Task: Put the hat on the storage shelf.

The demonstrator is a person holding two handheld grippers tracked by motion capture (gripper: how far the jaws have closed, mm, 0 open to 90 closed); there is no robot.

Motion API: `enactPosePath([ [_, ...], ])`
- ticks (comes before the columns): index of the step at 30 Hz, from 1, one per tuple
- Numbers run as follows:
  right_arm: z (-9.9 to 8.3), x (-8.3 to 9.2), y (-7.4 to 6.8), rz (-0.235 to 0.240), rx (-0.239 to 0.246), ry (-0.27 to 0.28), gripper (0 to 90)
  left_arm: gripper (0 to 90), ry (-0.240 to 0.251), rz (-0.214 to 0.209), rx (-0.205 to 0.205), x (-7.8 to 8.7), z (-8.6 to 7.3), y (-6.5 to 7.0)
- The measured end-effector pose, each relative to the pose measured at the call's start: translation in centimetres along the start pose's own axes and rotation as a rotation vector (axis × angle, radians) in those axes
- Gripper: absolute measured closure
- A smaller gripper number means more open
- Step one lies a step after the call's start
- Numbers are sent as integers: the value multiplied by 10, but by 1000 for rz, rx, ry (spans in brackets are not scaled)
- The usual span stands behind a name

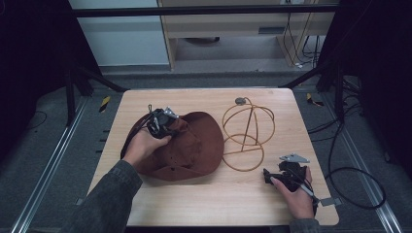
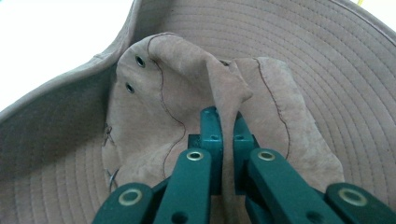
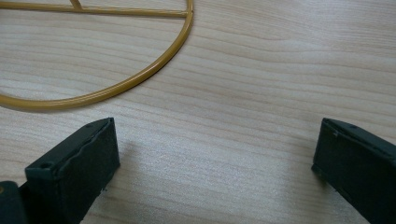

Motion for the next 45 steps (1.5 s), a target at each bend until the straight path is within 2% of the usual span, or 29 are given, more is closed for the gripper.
enactPosePath([
  [8,0,0,0,2,2,0,5,887,53,22,-5,24,-1,-1],
  [12,0,0,0,3,-4,-2,5,887,102,41,0,46,-4,-5],
  [13,0,0,0,3,-4,-2,5,887,102,41,0,46,-4,-5],
  [15,0,0,0,1,2,0,5,887,135,48,3,61,-6,-6],
  [17,0,0,0,4,-3,-2,5,887,143,51,2,67,-7,-7],
  [18,0,0,0,4,-1,-3,5,887,162,55,-1,78,-8,-10],
  [19,0,0,0,4,-1,-3,5,887,162,55,-1,78,-8,-10],
  [24,0,0,0,4,8,-1,4,887,206,70,-12,106,-8,-15],
  [31,0,0,1,5,8,-1,5,887,218,77,-41,124,-10,-11],
  [40,0,0,0,8,6,0,6,887,251,105,-49,150,-12,-11],
  [45,0,0,0,8,6,0,6,887,272,107,-45,159,-10,-12],
])
Point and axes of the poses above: each handheld gripper's, and its own axes: x roughly backward along the jaws, z roughly out of its top, y roughly to its right, the point moved 6 cm from there along -x, roughly forward along the jaws, and after that the axes turned 10 degrees about z, right-handed, at the moved point
